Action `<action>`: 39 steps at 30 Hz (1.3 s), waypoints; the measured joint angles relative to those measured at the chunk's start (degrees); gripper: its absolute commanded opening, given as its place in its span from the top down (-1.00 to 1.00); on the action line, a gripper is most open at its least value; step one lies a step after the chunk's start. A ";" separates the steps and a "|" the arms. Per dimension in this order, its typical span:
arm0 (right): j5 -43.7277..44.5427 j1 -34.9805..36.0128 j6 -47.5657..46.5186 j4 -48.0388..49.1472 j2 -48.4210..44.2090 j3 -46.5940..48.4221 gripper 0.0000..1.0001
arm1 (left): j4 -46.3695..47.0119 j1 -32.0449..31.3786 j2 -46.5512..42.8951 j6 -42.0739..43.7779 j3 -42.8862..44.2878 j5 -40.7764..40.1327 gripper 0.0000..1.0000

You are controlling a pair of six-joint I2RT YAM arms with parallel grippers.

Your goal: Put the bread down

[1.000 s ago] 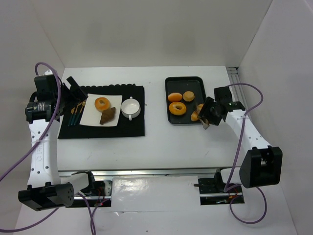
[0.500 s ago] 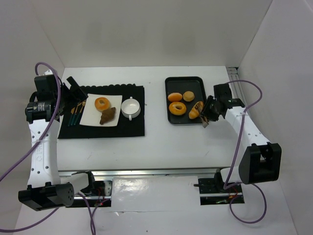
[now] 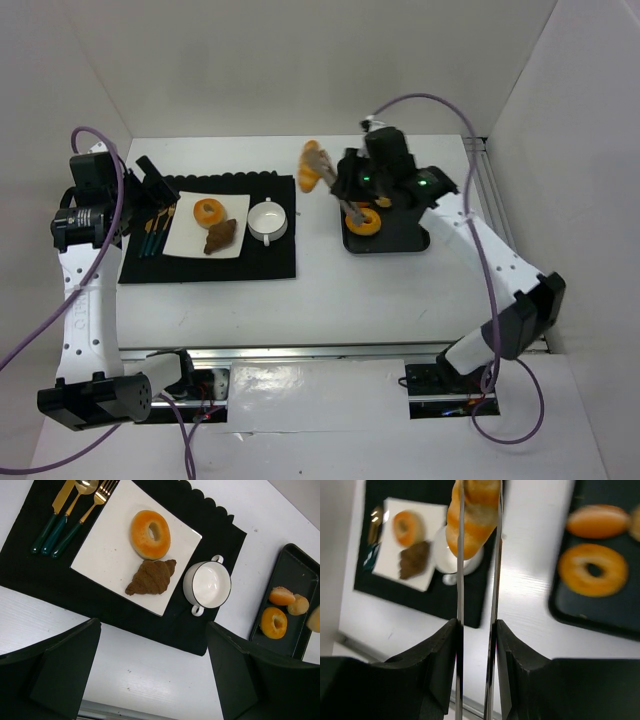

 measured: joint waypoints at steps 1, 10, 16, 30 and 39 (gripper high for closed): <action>-0.07 3.58 -0.11 0.50 2.40 2.75 0.29 | -0.09 0.00 0.00 0.00 0.11 0.00 -0.99; -2.08 22.56 -3.48 2.71 32.35 27.45 0.29 | -2.10 0.52 0.00 -0.52 7.17 -1.38 -0.99; -3.72 25.92 -4.94 2.67 44.44 38.29 0.26 | -2.95 0.55 -0.22 -1.66 11.37 -3.30 -0.99; -7.74 26.60 -4.00 6.91 55.47 45.51 0.12 | -3.61 0.55 -0.94 -2.86 11.56 -3.72 -0.99; -8.02 26.60 -2.95 7.85 56.76 45.44 -0.27 | -3.61 0.55 -1.05 -2.80 11.56 -4.11 -0.99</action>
